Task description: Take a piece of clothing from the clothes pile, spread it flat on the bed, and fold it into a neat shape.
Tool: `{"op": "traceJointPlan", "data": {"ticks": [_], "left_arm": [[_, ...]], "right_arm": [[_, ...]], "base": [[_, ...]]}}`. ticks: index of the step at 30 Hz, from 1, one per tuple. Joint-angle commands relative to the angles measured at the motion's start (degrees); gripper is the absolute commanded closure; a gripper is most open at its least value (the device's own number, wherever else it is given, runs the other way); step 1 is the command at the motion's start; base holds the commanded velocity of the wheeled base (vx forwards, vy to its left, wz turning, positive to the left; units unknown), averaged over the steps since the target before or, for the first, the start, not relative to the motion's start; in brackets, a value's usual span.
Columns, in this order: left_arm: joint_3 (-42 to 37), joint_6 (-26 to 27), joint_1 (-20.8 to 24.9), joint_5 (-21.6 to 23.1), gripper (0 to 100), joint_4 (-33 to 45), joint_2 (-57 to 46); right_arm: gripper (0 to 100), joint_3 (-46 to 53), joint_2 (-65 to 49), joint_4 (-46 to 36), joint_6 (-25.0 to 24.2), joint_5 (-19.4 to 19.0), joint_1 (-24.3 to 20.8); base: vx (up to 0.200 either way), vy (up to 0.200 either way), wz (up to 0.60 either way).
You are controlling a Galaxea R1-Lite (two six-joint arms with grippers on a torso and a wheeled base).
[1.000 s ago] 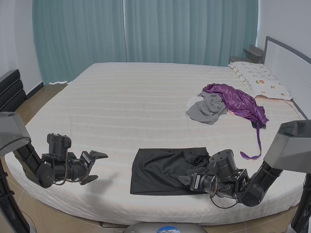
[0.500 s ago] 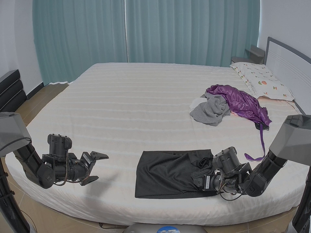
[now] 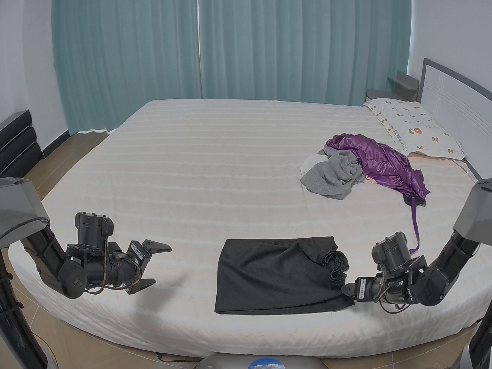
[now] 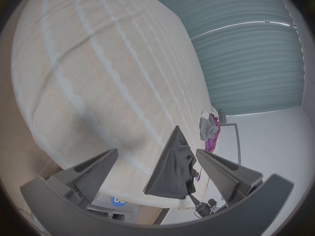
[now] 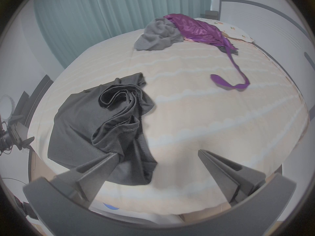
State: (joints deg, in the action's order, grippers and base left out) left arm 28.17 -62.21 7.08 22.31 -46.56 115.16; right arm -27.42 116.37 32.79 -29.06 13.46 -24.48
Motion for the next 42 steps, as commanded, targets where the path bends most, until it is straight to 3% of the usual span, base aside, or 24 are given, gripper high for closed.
{"op": "traceJointPlan", "data": {"ticks": [1,7,10,16,19,21,26,31,34,42], "left_arm": [[0.04,-0.02,0.04,0.02,0,-0.03,0.15],[0.04,-0.02,0.04,0.02,0,-0.03,0.15],[0.04,-0.02,0.04,0.02,0,-0.03,0.15],[0.04,-0.02,0.04,0.02,0,-0.03,0.15],[0.04,-0.02,0.04,0.02,0,-0.03,0.15],[0.04,-0.02,0.04,0.02,0,-0.03,0.15],[0.13,-0.02,0.04,0.02,0,-0.03,0.24],[0.13,0.07,0.04,0.02,0,-0.03,0.24],[0.13,-0.02,0.04,0.02,0,-0.03,0.24],[0.13,-0.02,0.04,0.02,0,-0.03,0.24]], "right_arm": [[0,3.77,-6.77,0.08,0.15,-0.8,1.98],[0,3.33,-12.66,0.17,-1.44,-7.83,1.28],[0,1.75,-11.96,0.17,-2.49,-9.5,1.28],[0,-3.96,-4.84,0.17,-8.47,-15.74,0.48],[0,-8.79,-2.9,0.25,-15.06,-22.16,0.48],[0,-10.38,-2.82,0.25,-17.52,-24.18,0.22],[0,-11.34,-2.2,-0.1,-18.66,-24.62,-2.06],[0,-10.9,3.95,0.17,-18.31,-20.75,-2.94],[0,-10.29,5.27,0.17,-17.26,-18.2,-1.1],[0,-4.66,1.4,0.43,-13.56,-18.2,3.12]], "base": [[0.0,0.0,0.0],[0.0,0.0,0.0],[0.0,0.0,0.0],[0.0,0.0,0.0],[0.0,0.0,0.0],[0.0,0.0,0.0],[0.0,0.0,0.0],[0.0,0.0,0.0],[0.0,0.0,0.0],[0.0,0.0,0.0]]}}
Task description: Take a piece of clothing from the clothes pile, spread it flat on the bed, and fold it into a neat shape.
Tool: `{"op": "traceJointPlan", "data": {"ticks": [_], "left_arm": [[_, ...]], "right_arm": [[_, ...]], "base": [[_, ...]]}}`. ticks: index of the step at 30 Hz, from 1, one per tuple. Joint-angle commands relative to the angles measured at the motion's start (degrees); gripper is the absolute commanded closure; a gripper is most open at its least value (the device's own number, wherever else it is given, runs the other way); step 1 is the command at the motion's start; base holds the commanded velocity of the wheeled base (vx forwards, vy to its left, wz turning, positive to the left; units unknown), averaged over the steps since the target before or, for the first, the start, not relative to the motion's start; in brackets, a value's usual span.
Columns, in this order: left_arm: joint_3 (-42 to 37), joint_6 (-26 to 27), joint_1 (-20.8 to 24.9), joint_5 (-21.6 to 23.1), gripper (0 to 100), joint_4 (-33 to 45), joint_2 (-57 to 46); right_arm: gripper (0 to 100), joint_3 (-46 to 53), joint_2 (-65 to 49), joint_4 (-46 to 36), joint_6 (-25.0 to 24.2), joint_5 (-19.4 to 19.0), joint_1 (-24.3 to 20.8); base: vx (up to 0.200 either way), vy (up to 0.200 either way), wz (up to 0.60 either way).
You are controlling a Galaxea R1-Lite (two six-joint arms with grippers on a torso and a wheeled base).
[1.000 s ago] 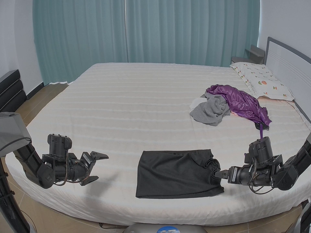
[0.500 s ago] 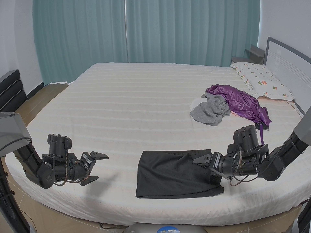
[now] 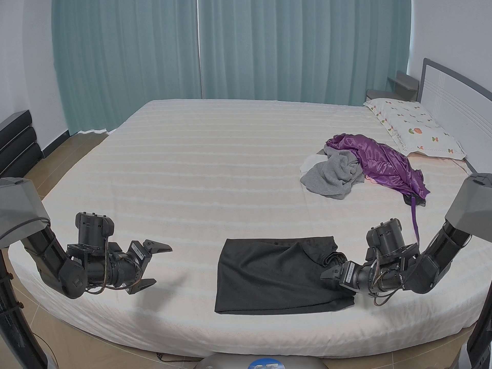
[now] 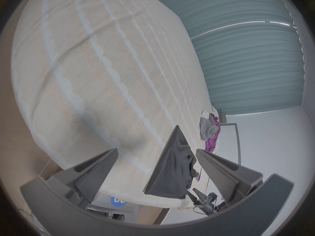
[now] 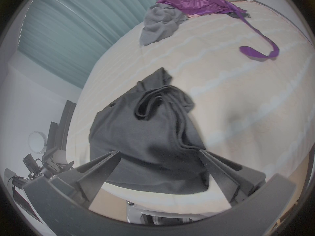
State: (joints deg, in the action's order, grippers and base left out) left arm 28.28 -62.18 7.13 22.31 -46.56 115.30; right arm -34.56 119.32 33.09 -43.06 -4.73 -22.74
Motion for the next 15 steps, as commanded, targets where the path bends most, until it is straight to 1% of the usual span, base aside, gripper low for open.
{"op": "traceJointPlan", "data": {"ticks": [1,5,8,13,15], "left_arm": [[0.02,-0.04,-0.01,0.02,0,-0.03,0.1],[0.02,-0.04,-0.01,0.02,0,-0.03,0.1],[0.11,-0.04,-0.01,0.02,0,-0.03,0.1],[0.02,-0.04,-0.01,0.02,0,-0.03,0.1],[-0.16,-0.13,-0.01,0.02,0,0.06,-0.07]], "right_arm": [[0,3.45,-3.22,0.4,0.34,-0.1,1.38],[0,2.92,-7.26,1.63,-0.36,-0.37,1.29],[0,1.34,-8.32,1.98,-0.45,-0.9,0.24],[0,-2.18,-5.33,1.98,-2.91,-1.25,-2.23],[0,-4.73,-1.2,2.33,-4.84,-2.04,-3.98]], "base": [[0.0,0.0,0.0],[0.0,0.0,0.0],[0.0,0.0,0.0],[0.0,0.0,0.0],[0.0,0.0,0.0]]}}
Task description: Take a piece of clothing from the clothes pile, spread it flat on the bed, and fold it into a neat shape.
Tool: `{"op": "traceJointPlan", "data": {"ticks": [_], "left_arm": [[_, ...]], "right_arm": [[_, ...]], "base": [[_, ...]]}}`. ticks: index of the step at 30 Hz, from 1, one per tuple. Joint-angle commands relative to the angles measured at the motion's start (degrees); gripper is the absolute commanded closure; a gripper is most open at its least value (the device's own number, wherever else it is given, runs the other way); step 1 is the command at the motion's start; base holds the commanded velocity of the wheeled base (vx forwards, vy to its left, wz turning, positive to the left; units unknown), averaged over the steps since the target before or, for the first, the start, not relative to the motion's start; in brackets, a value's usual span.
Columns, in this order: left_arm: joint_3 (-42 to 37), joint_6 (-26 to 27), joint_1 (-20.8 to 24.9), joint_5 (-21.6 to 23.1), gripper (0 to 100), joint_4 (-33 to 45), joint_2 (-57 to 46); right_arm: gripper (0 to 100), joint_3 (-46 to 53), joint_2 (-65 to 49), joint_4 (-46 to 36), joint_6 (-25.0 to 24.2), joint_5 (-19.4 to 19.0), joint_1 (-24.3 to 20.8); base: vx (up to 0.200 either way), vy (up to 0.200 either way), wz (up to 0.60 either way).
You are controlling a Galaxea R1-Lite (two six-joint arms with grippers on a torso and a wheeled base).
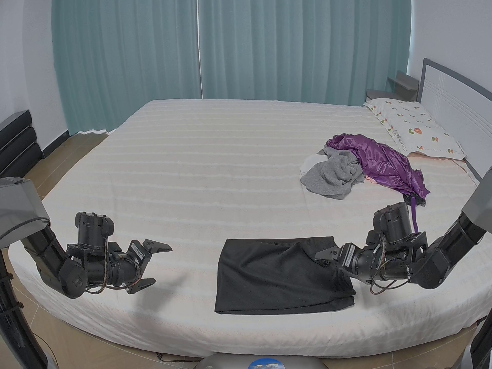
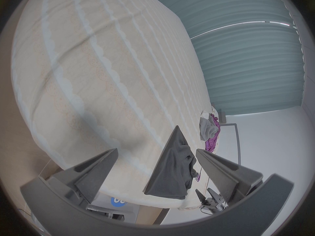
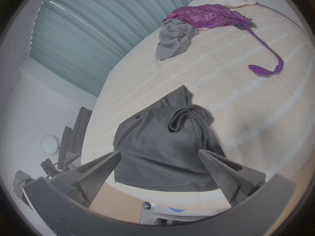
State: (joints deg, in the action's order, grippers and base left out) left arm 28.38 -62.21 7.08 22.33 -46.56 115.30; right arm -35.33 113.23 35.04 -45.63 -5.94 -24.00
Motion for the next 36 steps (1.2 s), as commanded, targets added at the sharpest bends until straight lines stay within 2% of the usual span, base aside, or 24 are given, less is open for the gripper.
{"op": "traceJointPlan", "data": {"ticks": [1,5,10,17,21,26,31,32,34,36], "left_arm": [[-0.25,-0.19,0.04,-0.01,0,0.06,-0.16],[-0.25,-0.28,0.04,-0.01,0,0.06,-0.25],[-0.25,-0.28,0.04,-0.27,0,0.06,-0.16],[0.01,-0.37,0.04,-0.62,0,0.06,0.01],[0.18,-0.46,0.04,-0.71,0,0.06,0.19],[0.89,-0.46,0.04,-0.8,0,0.06,0.63],[3.96,-0.11,0.21,-1.68,0,0.59,1.42],[6.95,0.16,1.0,-5.72,0,0.59,2.04],[9.85,0.69,1.62,-8.27,0,1.12,2.56],[12.75,1.48,2.76,-8.8,0,3.14,3.44]], "right_arm": [[0,-4.66,6.22,0.56,-2.62,-0.92,-3.15],[0,-8.97,11.84,1.0,-3.33,-0.92,-3.95],[0,-14.07,17.29,1.18,-3.59,-0.22,-2.8],[0,-24.44,22.39,-0.06,-3.06,0.22,2.91],[0,-30.24,23.44,-2.43,-0.69,0.93,8.18],[0,-31.03,23.88,-2.16,0.72,0.84,11.96],[0,-29.36,22.04,-1.81,1.42,0.22,13.19],[0,-26.28,20.54,-0.76,3.18,-1.53,13.37],[0,-23.91,19.84,1.09,4.58,-4.35,13.28],[0,-21.8,19.58,3.81,4.76,-5.75,12.75]], "base": [[0.0,0.0,0.0],[0.0,0.0,0.0],[0.0,0.0,0.0],[0.0,0.0,0.0],[0.0,0.0,0.0],[0.0,0.0,0.0],[0.0,0.0,0.0],[0.0,0.0,0.0],[0.0,0.0,0.0],[0.0,0.0,0.0]]}}
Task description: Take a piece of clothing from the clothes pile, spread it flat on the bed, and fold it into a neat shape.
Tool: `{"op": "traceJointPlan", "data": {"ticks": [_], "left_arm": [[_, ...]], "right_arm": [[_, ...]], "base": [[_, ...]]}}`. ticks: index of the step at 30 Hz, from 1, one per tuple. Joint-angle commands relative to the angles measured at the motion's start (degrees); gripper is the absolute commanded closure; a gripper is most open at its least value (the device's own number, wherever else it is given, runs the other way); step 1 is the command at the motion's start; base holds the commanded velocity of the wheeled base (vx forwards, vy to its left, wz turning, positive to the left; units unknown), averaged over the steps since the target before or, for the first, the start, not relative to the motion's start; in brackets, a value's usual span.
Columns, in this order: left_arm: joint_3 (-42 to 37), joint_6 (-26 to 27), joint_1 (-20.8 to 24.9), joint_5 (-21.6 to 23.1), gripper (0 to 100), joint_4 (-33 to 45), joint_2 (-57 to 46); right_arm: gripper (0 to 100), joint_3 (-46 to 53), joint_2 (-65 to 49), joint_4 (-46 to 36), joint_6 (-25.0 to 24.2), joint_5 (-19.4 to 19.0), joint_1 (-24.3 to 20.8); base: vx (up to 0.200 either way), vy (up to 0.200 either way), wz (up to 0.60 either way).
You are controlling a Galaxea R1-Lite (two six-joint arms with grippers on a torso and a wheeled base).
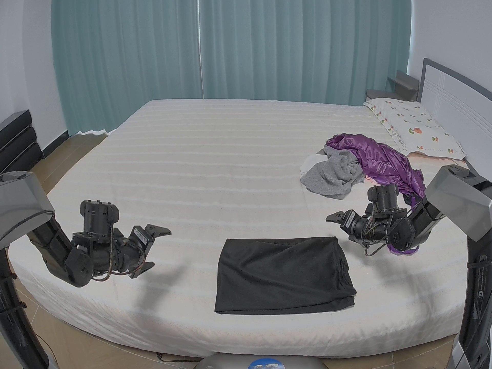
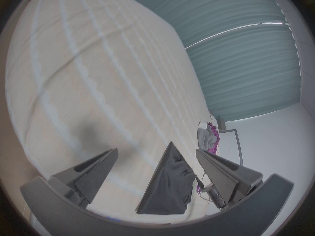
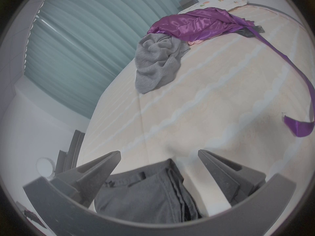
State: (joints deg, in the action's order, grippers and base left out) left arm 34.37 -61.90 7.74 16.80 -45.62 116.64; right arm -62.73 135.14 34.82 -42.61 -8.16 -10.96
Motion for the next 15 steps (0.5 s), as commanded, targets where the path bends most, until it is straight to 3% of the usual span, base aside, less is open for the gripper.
{"op": "traceJointPlan", "data": {"ticks": [1,7,8,15], "left_arm": [[8.35,1.26,2.54,-3.44,0,3.61,2.54],[17.14,1.26,6.15,-4.85,0,11.34,6.41],[17.84,1.26,6.76,-5.28,0,11.6,7.2],[23.73,1.52,10.1,-9.5,0,11.69,12.82]], "right_arm": [[0,6.13,-2.08,5.17,1.65,-3.53,-0.55],[0,5.6,0.82,6.84,1.47,-3.62,-2.05],[100,5.43,1.35,6.84,1.47,-3.62,-2.22],[100,5.52,1.88,6.84,1.3,-3.62,-2.14]], "base": [[0.0,0.0,0.0],[0.0,0.0,0.0],[0.0,0.0,0.0],[0.0,0.0,0.0]]}}
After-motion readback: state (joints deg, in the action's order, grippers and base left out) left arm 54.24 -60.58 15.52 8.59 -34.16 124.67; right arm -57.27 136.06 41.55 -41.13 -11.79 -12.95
